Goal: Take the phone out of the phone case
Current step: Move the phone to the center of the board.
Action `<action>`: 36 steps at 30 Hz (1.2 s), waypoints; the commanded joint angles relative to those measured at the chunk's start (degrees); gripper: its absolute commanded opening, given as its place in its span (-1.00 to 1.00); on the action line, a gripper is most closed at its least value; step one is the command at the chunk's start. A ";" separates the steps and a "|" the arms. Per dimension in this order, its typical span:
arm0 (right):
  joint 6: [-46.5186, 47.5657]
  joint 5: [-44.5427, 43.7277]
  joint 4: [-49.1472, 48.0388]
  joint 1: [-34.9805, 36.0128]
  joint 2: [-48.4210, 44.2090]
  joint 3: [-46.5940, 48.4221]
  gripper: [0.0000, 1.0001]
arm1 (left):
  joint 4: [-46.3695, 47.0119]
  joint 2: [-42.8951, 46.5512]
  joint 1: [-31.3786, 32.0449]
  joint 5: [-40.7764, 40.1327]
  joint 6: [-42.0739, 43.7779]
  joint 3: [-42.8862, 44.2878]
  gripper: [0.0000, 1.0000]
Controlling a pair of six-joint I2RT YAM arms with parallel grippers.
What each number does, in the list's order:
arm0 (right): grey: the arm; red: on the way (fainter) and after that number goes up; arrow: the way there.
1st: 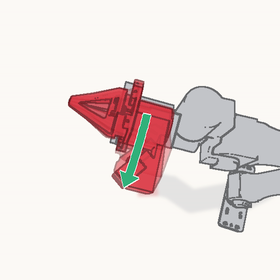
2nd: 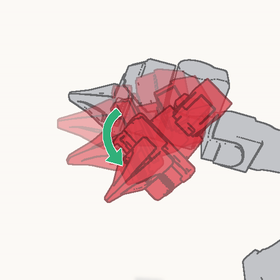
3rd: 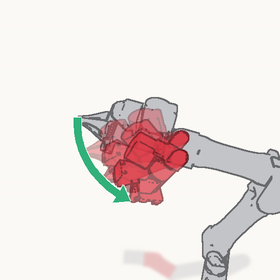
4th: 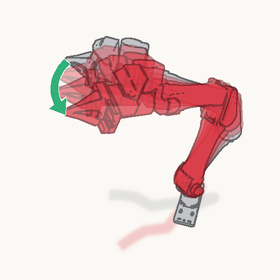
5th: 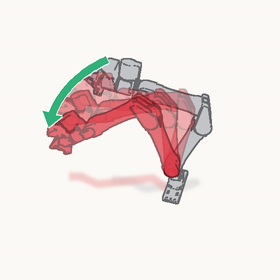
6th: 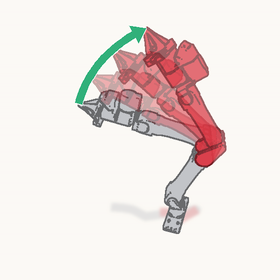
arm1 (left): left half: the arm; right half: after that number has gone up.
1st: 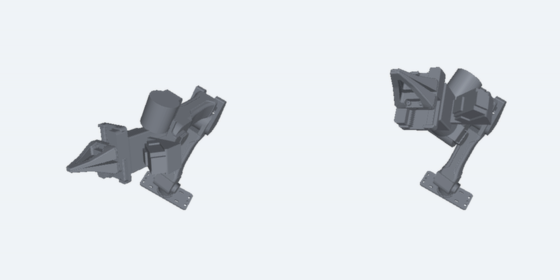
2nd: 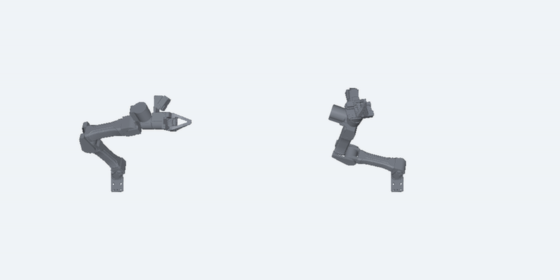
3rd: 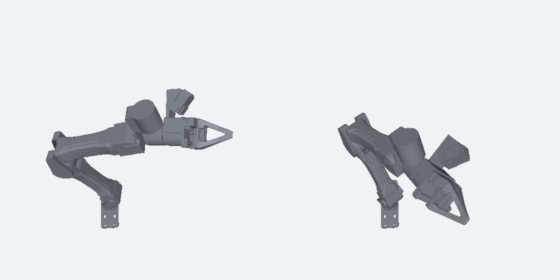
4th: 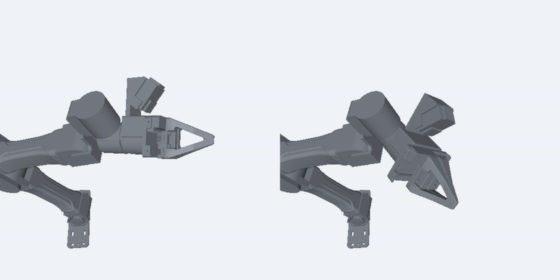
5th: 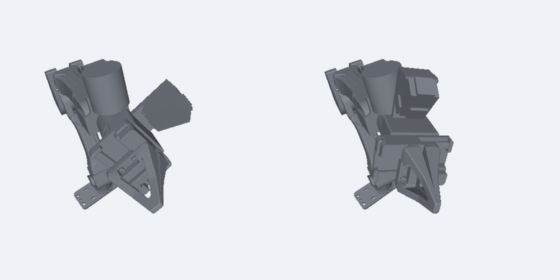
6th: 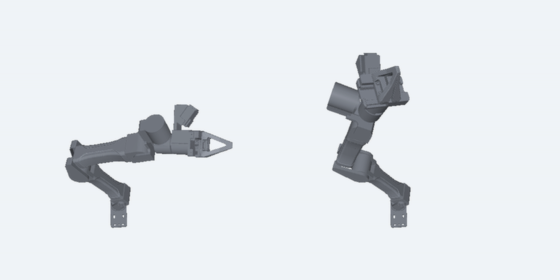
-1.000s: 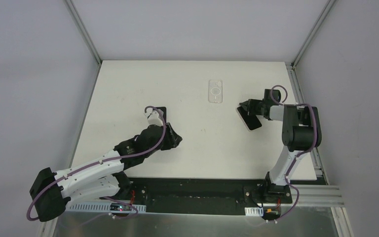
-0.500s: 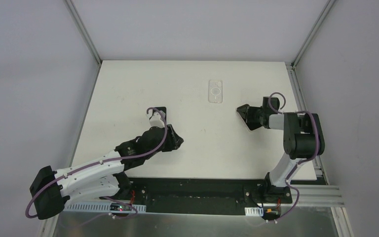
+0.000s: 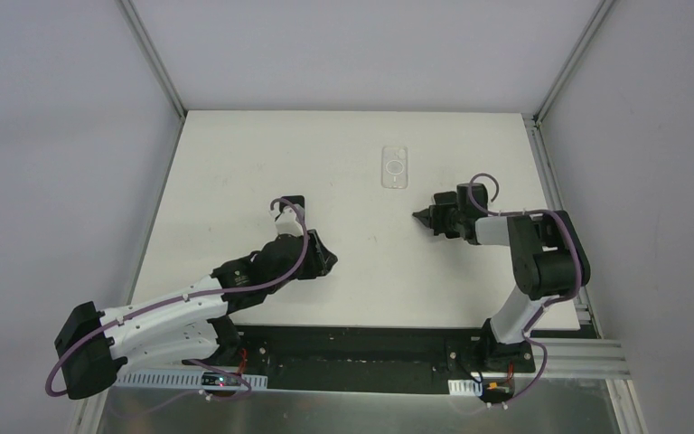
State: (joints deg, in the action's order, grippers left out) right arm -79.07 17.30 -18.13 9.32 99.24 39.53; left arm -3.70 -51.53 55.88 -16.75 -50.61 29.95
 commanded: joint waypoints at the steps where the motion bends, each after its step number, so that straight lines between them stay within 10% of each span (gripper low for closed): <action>1: -3.39 1.93 6.09 1.94 -0.80 -2.21 -1.00 | 0.80 0.39 0.61 -1.20 -0.45 1.33 -0.16; 11: -1.37 1.22 6.86 4.51 -6.24 -5.02 -1.00 | 0.76 0.93 0.68 -1.26 -0.31 0.95 -0.16; 15: 10.72 -6.18 22.14 3.53 -16.05 1.22 -1.00 | 0.73 1.47 0.72 -1.32 -0.61 0.25 -0.16; 26: 49.32 -27.41 51.67 4.64 -19.41 20.37 0.81 | 0.87 0.57 0.85 -1.06 -0.89 0.53 -0.15; 36: 54.24 -32.41 54.93 5.72 -10.17 23.87 0.99 | 0.81 1.95 0.95 -0.48 0.71 0.28 -0.15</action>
State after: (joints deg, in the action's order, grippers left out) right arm -29.02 -11.51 32.93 14.59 88.31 60.20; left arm -3.70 -50.68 56.31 -17.02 -50.57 29.95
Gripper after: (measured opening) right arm 0.994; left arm 0.422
